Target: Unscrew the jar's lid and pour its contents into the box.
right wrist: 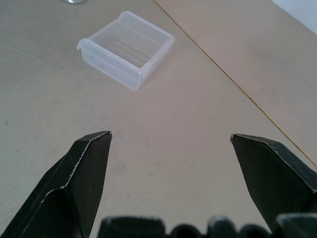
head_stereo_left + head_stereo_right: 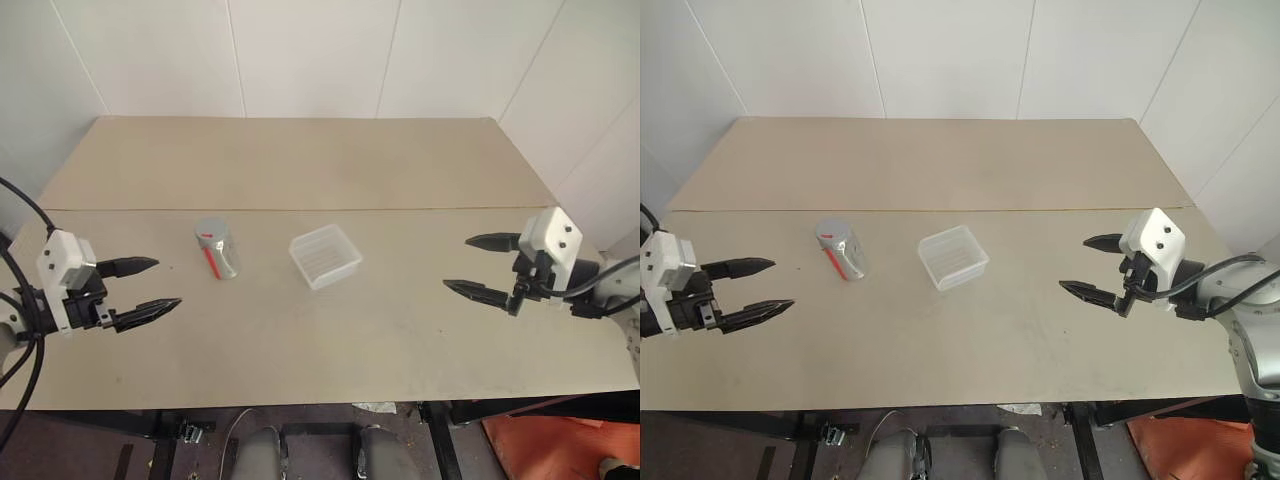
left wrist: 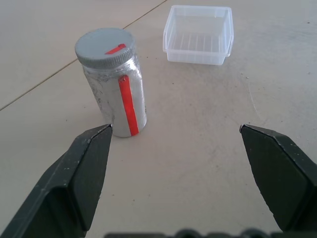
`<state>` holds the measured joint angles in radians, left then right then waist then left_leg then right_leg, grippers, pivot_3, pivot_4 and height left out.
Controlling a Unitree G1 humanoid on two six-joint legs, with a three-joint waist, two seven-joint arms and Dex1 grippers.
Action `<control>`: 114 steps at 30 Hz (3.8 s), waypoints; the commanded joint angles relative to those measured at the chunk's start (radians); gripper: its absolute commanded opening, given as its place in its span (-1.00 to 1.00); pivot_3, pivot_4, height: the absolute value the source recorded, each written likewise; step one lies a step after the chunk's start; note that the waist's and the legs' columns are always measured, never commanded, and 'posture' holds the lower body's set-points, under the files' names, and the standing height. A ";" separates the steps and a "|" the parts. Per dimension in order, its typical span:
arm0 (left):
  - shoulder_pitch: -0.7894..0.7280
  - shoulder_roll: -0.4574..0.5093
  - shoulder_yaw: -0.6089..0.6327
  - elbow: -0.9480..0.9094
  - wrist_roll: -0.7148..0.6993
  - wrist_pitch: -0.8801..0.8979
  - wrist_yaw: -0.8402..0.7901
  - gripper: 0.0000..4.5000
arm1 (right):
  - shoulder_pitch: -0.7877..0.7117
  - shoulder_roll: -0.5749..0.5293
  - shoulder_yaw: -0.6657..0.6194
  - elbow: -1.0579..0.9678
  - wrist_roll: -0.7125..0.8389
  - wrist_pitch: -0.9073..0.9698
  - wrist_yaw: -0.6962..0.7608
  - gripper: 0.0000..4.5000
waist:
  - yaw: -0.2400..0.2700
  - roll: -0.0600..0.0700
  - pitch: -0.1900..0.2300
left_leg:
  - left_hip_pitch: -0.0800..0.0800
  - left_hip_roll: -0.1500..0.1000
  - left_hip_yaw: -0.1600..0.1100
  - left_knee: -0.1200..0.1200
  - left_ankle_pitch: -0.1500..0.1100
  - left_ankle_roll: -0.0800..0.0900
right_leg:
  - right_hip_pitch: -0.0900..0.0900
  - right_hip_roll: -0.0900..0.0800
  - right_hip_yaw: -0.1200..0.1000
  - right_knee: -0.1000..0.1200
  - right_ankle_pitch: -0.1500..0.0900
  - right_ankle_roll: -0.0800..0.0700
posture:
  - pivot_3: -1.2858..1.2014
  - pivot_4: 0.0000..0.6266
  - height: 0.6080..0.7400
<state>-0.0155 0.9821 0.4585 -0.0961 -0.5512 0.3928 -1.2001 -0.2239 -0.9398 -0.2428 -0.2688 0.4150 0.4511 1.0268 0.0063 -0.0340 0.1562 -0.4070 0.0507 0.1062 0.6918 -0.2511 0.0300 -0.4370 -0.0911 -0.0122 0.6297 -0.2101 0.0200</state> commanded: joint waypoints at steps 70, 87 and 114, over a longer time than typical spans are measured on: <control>-0.269 -0.674 -0.286 0.296 0.372 -0.505 0.780 0.98 | -0.251 0.075 0.225 -0.078 0.027 -0.062 0.140 1.00 | 0.005 0.000 0.000 | 0.000 -0.001 -0.006 0.002 0.000 0.001 | 0.002 0.000 -0.001 0.000 0.002 0.001 | 0.03 -0.52 1.00; -0.297 -0.736 -0.305 0.256 0.433 -0.498 0.937 0.45 | -0.279 0.084 0.238 -0.064 0.017 -0.071 0.148 1.00 | 0.005 -0.001 0.000 | 0.000 -0.002 -0.012 0.002 0.000 0.001 | 0.004 0.000 -0.001 -0.001 0.003 0.002 | 0.03 -0.52 1.00; -0.574 -0.317 -0.360 0.225 -0.137 0.064 -0.074 -0.16 | -0.575 0.438 0.337 -0.067 0.136 0.228 -0.170 1.00 | -0.019 0.000 0.000 | -0.001 -0.001 -0.011 0.002 0.000 0.000 | 0.003 0.001 -0.002 0.000 0.003 0.002 | 0.03 -0.52 1.00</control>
<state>-0.5536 0.6514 0.1311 0.1014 -0.6699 0.4470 -1.1533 -0.7433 -0.5355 0.0857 -0.3393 0.5299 0.6304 0.9111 -0.0125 -0.0345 0.1562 -0.4078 0.0490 0.0959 0.6934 -0.2507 0.0300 -0.4347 -0.0899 -0.0136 0.6300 -0.2075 0.0219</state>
